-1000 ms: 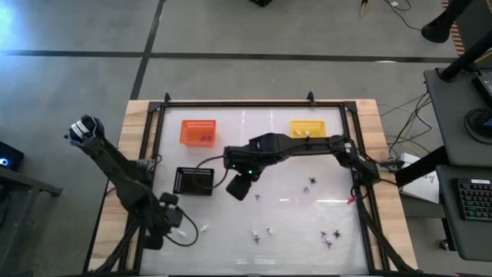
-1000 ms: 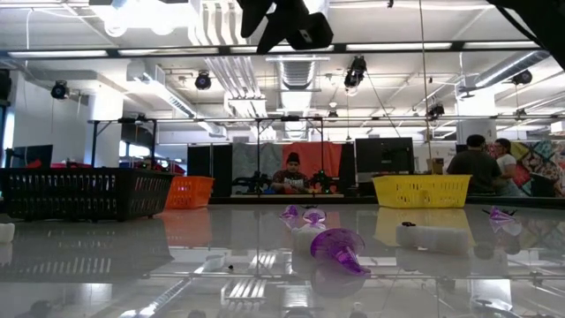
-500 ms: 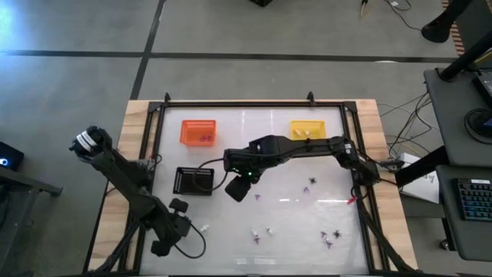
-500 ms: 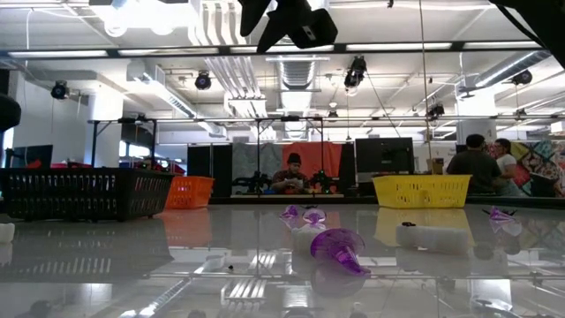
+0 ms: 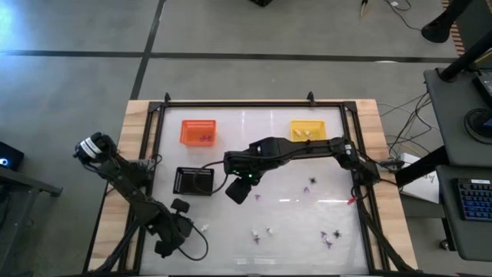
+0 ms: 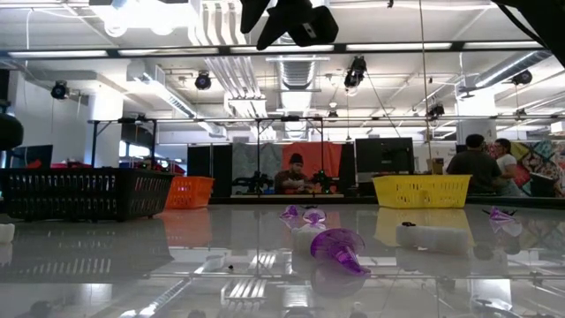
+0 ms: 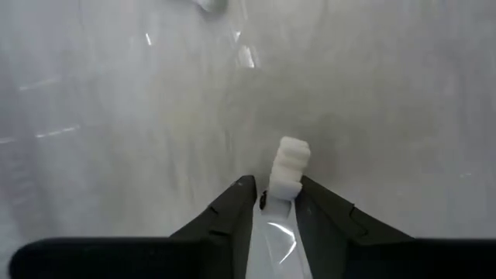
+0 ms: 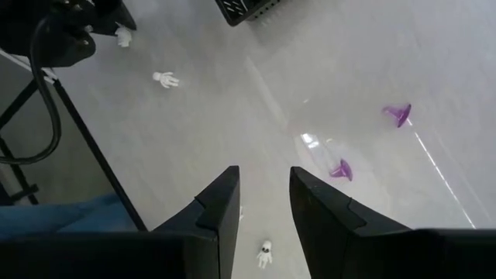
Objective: Sort Halloween decoration
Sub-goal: Put the white skeleton toy into the yellow bin
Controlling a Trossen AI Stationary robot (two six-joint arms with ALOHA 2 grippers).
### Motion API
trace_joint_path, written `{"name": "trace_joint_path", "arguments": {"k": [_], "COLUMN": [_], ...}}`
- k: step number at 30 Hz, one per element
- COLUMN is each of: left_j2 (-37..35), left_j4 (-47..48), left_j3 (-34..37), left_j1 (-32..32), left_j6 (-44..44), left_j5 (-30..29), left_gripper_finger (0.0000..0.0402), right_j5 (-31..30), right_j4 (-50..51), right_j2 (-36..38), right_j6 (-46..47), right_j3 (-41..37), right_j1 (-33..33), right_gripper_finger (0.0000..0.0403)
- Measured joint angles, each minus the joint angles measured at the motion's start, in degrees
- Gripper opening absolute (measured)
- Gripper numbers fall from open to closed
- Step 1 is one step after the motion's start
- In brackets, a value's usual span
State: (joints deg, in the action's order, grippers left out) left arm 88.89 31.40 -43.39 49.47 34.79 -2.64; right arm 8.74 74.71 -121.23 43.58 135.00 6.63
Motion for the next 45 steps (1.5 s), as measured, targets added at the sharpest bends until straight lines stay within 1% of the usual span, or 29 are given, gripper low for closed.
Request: {"name": "trace_joint_path", "arguments": {"k": [6,12,17,21,24,28,30,35,38,41,43,45], "left_j2": [-1.9,-4.6,-10.2,-15.8,-19.7,-24.0,-25.8,-29.0,-30.2,-31.1,-31.6,-31.7], "left_j4": [-0.1,-0.1,0.0,-0.1,-0.1,-0.1,-0.1,-0.6,-1.1,-2.5,-5.0,-8.3], "left_j3": [0.2,0.2,0.2,0.2,0.2,0.2,0.2,0.1,0.1,0.1,0.1,0.1], "left_j1": [-0.2,-0.5,-2.8,-7.1,-11.5,-18.0,-21.1,-28.3,-31.7,-33.9,-34.9,-35.6], "left_j6": [-0.3,-1.6,-4.0,-6.7,-9.6,-14.7,-17.3,-22.8,-24.9,-26.2,-26.9,-27.3], "left_j5": [-1.4,0.8,1.7,1.7,1.2,0.3,0.2,0.4,2.0,3.6,3.7,3.7], "left_gripper_finger": [0.0013,0.0007,0.0003,0.0002,0.0002,0.0002,0.0002,0.0002,0.0001,0.0001,0.0001,0.0001], "right_j5": [0.0,0.0,0.1,0.1,-0.2,-2.6,-3.0,-4.2,-6.5,-7.5,-7.5,-9.0], "right_j4": [0.0,0.0,0.0,0.0,-0.7,-3.7,-5.5,-12.5,-15.9,-18.5,-20.0,-21.2], "right_j2": [0.0,0.0,0.0,0.0,0.0,0.0,0.0,0.0,0.0,0.0,0.0,0.0], "right_j6": [-0.1,-0.9,-3.4,-5.1,-7.6,-11.0,-12.6,-14.4,-15.9,-18.5,-20.3,-22.3], "right_j3": [0.0,0.0,0.0,0.0,0.0,0.0,0.0,0.0,0.0,0.0,0.0,-0.1], "right_j1": [0.2,0.8,1.6,2.0,2.5,3.0,3.1,2.9,2.8,2.8,2.7,2.6], "right_gripper_finger": [0.0105,0.0096,0.0093,0.0095,0.0093,0.0091,0.0093,0.0099,0.0103,0.0108,0.0110,0.0111]}}
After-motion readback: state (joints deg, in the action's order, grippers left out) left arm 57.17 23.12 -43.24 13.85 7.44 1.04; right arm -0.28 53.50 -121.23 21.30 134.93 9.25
